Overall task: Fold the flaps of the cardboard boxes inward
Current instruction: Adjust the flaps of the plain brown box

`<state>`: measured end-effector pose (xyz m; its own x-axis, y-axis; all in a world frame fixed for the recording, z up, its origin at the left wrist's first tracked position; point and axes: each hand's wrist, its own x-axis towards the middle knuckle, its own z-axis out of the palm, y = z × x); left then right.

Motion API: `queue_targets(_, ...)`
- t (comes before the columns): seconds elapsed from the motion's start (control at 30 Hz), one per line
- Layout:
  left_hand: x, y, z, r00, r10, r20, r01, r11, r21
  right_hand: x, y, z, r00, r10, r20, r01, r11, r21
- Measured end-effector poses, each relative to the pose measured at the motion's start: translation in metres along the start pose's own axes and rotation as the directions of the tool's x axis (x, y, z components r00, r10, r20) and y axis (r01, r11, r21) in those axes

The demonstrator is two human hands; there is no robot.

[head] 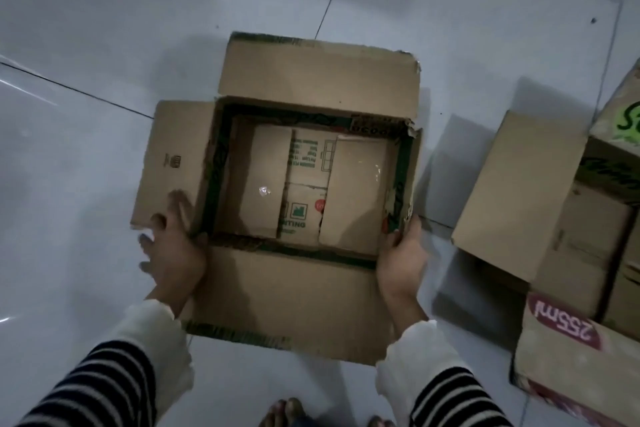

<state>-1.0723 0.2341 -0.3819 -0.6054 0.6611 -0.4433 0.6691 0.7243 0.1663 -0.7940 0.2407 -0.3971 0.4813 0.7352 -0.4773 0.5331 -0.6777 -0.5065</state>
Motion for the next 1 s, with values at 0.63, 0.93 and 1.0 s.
queue_targets(0.63,0.053,0.084,-0.049,0.856,0.48,0.192,-0.506,0.854,0.118,0.024,-0.042,-0.041,0.97,-0.042,0.241,0.074,0.989,-0.128)
queue_targets(0.93,-0.185,0.117,-0.107,0.74,0.548,0.391,-0.597,0.802,0.005,-0.094,-0.012,-0.234,0.928,-0.313,0.203,0.344,0.928,-0.142)
queue_targets(1.0,-0.228,0.15,-0.12,0.68,0.599,0.423,-0.657,0.754,-0.012,-0.107,0.004,-0.281,0.939,-0.302,0.162,0.327,0.933,-0.151)
